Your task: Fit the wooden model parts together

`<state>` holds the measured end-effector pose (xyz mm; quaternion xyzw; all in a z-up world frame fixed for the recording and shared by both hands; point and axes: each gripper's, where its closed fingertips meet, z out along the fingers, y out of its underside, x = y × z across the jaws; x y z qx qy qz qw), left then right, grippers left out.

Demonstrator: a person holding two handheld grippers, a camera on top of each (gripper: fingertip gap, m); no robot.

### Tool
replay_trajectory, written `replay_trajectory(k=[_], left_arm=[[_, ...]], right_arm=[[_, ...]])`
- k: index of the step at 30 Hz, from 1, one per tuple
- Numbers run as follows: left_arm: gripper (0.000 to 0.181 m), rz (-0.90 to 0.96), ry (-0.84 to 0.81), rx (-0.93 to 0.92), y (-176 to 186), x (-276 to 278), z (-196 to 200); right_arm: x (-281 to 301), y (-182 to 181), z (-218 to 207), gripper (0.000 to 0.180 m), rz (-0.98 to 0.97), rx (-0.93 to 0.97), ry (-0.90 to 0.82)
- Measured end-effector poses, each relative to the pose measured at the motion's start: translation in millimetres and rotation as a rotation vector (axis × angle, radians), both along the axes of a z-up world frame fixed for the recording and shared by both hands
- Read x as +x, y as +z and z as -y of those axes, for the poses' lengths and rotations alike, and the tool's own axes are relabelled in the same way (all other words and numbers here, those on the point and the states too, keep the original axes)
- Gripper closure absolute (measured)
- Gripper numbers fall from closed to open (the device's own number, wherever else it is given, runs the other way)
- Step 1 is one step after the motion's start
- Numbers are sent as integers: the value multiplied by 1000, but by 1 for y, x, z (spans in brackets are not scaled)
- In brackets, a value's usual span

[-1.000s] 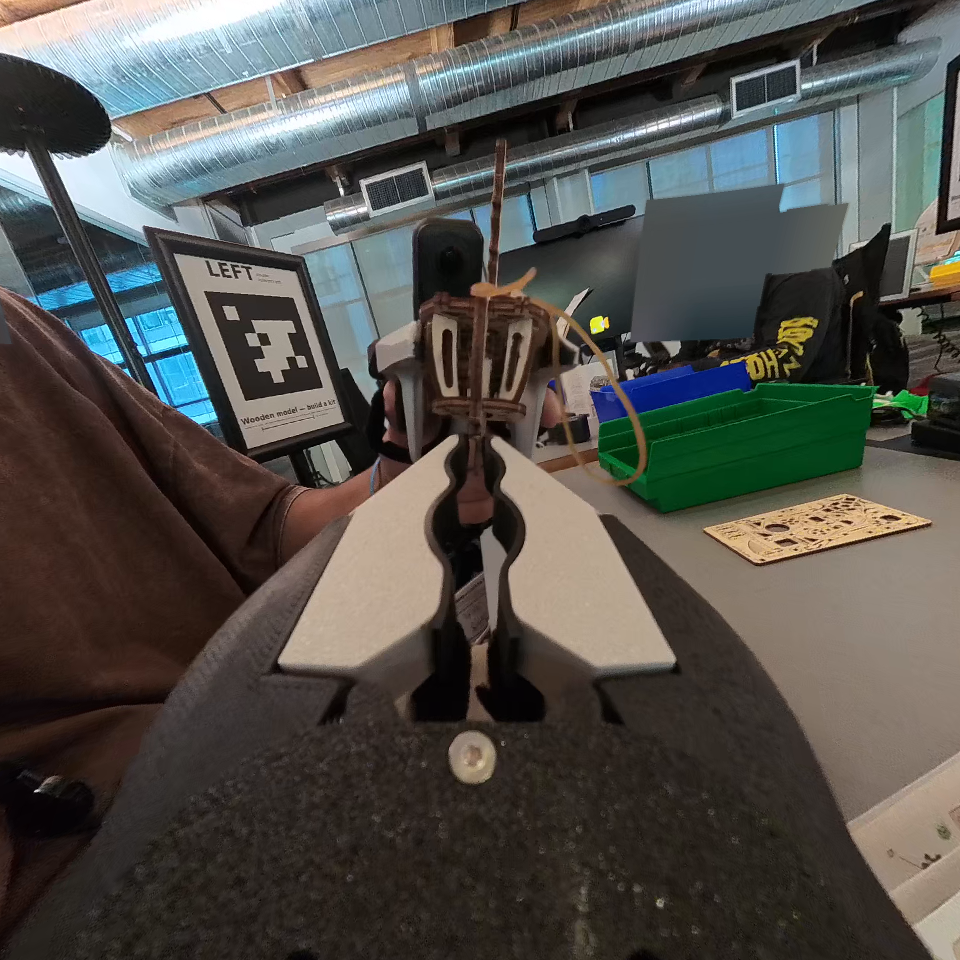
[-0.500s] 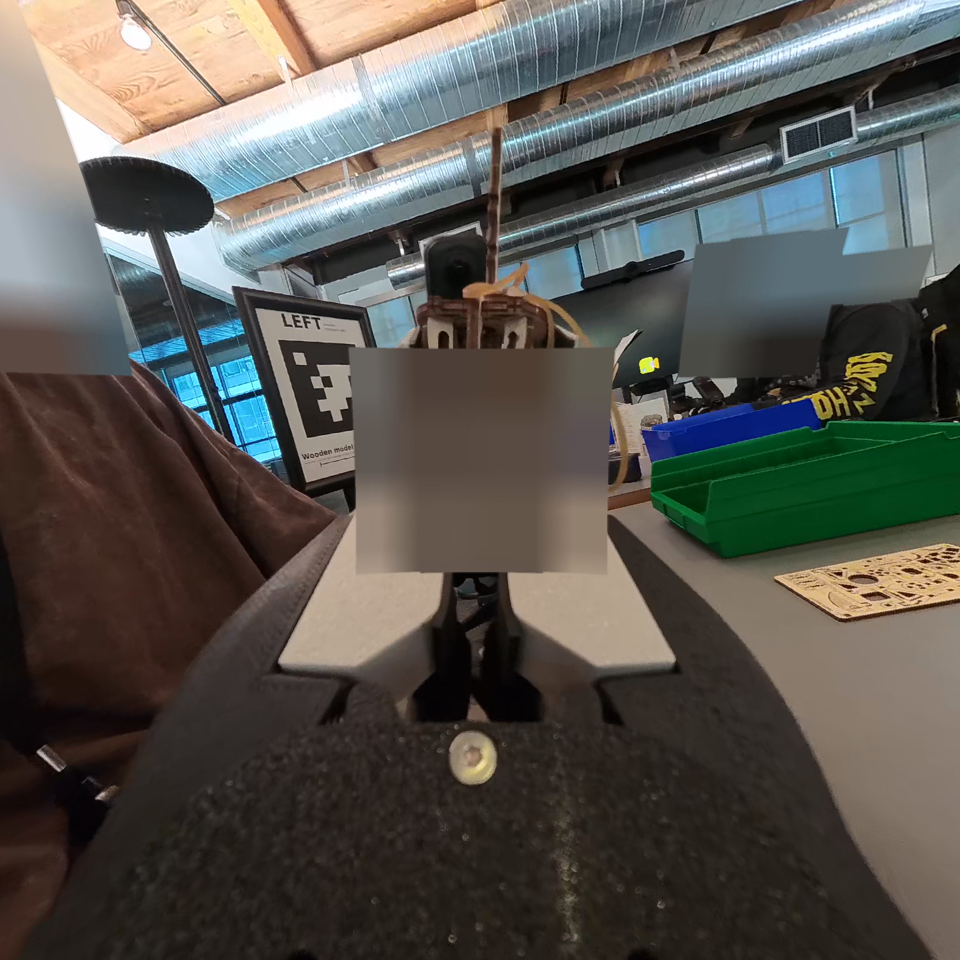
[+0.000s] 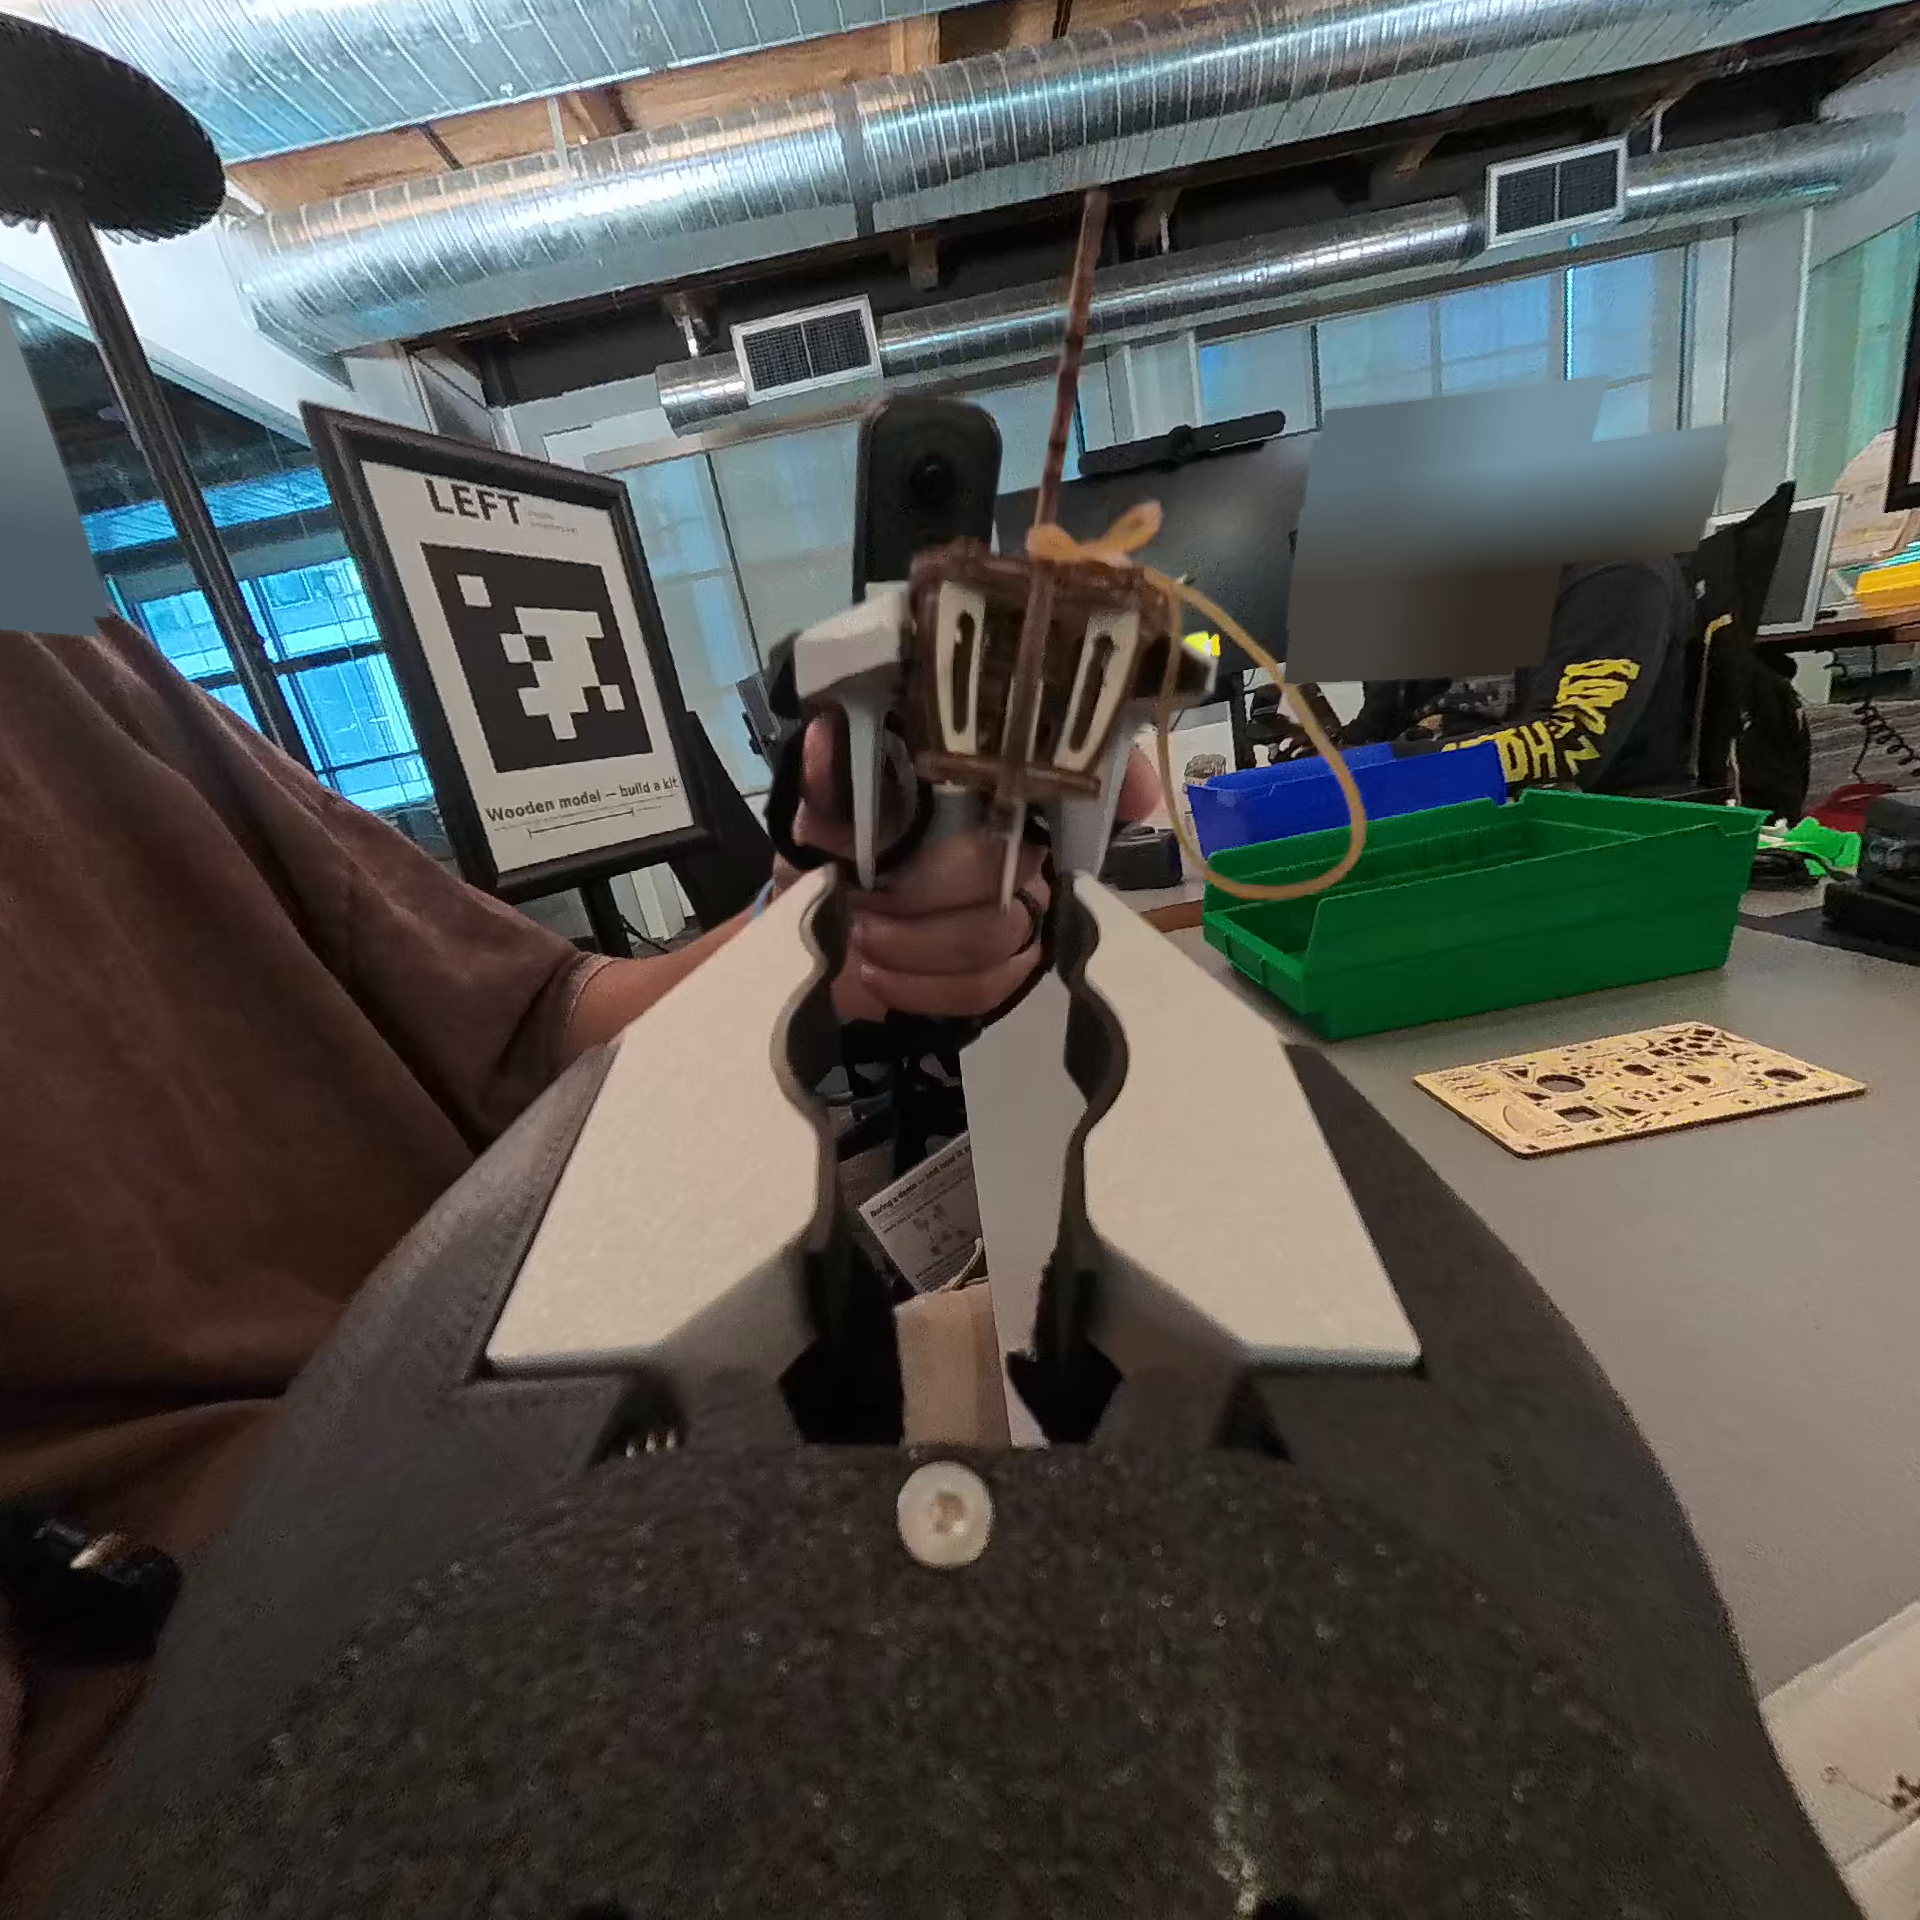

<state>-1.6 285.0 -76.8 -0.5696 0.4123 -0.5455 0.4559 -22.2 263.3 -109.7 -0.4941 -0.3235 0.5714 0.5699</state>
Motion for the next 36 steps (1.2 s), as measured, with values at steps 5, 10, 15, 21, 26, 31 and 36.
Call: replay_trajectory(k=[5,10,15,21,26,31,36], left_arm=[[132,-31,0,28,-11,6,1],[132,-32,-10,35,-12,8,4],[132,-65,-22,65,-19,13,9],[132,-74,-53,62,-22,16,15],[132,-105,-18,84,-22,16,13],[125,-105,56,64,-11,7,0],[137,-83,149,-4,4,-11,-19]], right_arm=[[2,2,-3,140,5,-1,-28],[3,-2,-6,133,17,-22,-28],[4,2,-5,128,-17,-42,-9],[9,5,-5,141,-39,-16,-24],[11,6,-8,143,-60,-13,-48],[20,4,-18,143,-52,-4,-112],[21,-5,-22,143,13,22,-132]])
